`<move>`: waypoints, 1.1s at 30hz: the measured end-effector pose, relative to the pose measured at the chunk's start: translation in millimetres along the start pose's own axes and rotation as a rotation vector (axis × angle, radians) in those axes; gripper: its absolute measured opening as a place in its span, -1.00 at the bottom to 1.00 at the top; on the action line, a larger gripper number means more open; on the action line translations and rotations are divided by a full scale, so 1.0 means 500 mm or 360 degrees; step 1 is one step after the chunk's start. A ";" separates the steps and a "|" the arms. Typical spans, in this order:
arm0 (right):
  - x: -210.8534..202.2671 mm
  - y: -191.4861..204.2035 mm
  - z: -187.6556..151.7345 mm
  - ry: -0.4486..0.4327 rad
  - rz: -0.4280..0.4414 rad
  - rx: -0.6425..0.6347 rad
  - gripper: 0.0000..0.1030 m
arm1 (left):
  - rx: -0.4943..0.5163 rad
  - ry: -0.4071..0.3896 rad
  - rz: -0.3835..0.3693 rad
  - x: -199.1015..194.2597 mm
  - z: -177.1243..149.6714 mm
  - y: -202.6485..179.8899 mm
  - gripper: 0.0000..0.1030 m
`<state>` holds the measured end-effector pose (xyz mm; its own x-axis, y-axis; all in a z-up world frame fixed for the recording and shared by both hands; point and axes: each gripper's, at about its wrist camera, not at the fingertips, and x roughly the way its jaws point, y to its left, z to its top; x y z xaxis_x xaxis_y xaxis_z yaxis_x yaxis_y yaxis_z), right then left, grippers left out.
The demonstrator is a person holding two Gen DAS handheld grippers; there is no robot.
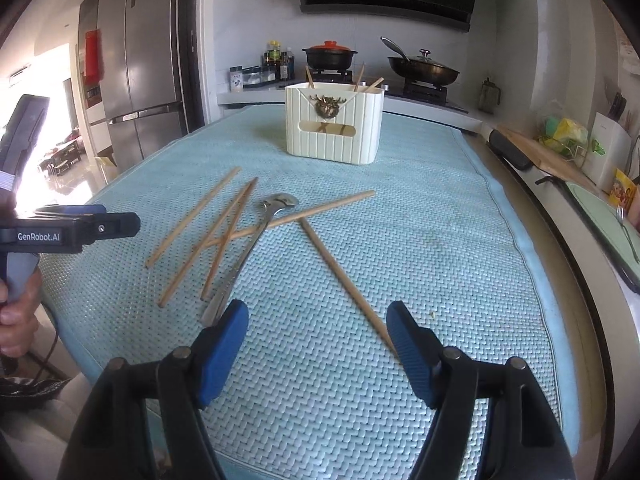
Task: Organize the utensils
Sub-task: 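Move both tools back over the remaining chopsticks and spoons on the towel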
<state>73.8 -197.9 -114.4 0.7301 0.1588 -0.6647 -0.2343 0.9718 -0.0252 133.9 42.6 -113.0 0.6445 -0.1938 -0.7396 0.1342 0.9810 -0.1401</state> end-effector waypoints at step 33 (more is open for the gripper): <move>0.219 -0.028 0.111 0.0353 0.0162 -0.0311 0.41 | -0.0034 0.0217 0.0079 0.177 0.090 0.065 0.86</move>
<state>192.6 -184.4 -145.7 0.5436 0.1908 -0.8174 -0.4339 0.8975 -0.0790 229.3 57.1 -153.1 0.5416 -0.1431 -0.8283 0.0877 0.9896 -0.1137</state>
